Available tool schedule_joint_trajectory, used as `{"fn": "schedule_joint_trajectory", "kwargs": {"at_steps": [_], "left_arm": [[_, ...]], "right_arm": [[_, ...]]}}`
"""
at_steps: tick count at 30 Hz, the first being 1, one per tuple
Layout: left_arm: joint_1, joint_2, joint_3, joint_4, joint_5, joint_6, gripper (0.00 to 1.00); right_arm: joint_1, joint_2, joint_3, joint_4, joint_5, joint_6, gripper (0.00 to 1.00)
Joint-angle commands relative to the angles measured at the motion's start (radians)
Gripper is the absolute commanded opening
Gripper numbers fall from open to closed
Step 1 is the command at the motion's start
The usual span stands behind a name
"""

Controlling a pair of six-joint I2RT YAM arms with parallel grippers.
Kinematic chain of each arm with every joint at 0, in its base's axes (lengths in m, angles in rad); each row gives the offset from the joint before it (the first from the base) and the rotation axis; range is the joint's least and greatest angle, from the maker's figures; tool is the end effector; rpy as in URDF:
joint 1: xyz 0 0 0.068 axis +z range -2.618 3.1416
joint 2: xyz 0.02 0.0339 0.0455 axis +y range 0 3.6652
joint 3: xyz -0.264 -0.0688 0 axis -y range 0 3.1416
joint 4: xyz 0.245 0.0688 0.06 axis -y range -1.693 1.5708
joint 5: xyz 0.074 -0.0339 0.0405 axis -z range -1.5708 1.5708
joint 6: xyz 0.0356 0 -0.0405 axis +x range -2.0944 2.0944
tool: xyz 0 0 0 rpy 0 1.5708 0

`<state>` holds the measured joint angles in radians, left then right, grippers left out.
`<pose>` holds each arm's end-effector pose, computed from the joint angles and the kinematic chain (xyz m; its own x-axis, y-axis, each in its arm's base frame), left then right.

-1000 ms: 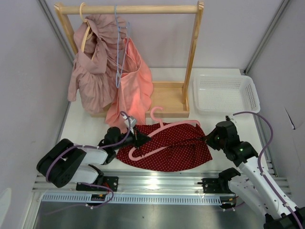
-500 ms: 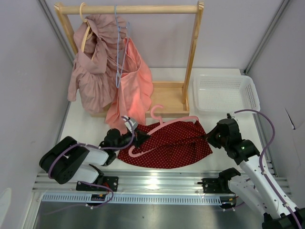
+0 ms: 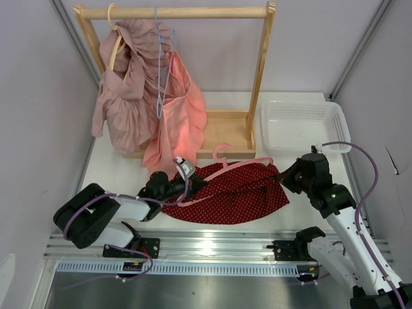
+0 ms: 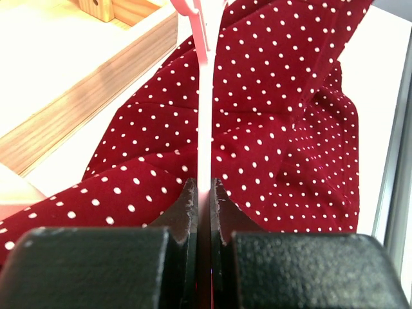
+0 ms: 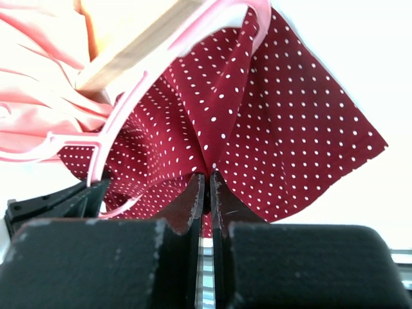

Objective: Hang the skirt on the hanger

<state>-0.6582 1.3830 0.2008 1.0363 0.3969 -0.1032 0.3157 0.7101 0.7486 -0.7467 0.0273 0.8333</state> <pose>0.1694 -0.1484 0.1533 -0.2037 0.0374 -0.9783 0.8502 0.5022 -0.1578 0.1387 0.0443 0.2837 -0.6309 0.5723 -0.5239 0.2622 0.7928 0.5502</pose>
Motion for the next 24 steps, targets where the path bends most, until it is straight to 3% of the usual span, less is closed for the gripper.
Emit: {"fn": "schedule_joint_trajectory", "kwargs": {"at_steps": [1, 11, 19, 24], "left_arm": [[-0.003, -0.001, 0.035, 0.016, 0.025, 0.051, 0.03], [-0.004, 0.036, 0.084, 0.048, -0.03, 0.074, 0.11], [-0.011, 0.037, 0.143, -0.062, 0.011, 0.1, 0.14], [-0.023, 0.028, 0.137, -0.096, 0.039, 0.071, 0.24]], "right_arm": [[-0.017, -0.001, 0.048, -0.003, -0.016, -0.02, 0.04], [-0.095, 0.002, 0.083, -0.022, -0.105, -0.045, 0.04], [-0.122, 0.012, 0.095, -0.016, -0.145, -0.043, 0.04], [-0.125, 0.017, 0.1, -0.005, -0.161, -0.039, 0.04]]}}
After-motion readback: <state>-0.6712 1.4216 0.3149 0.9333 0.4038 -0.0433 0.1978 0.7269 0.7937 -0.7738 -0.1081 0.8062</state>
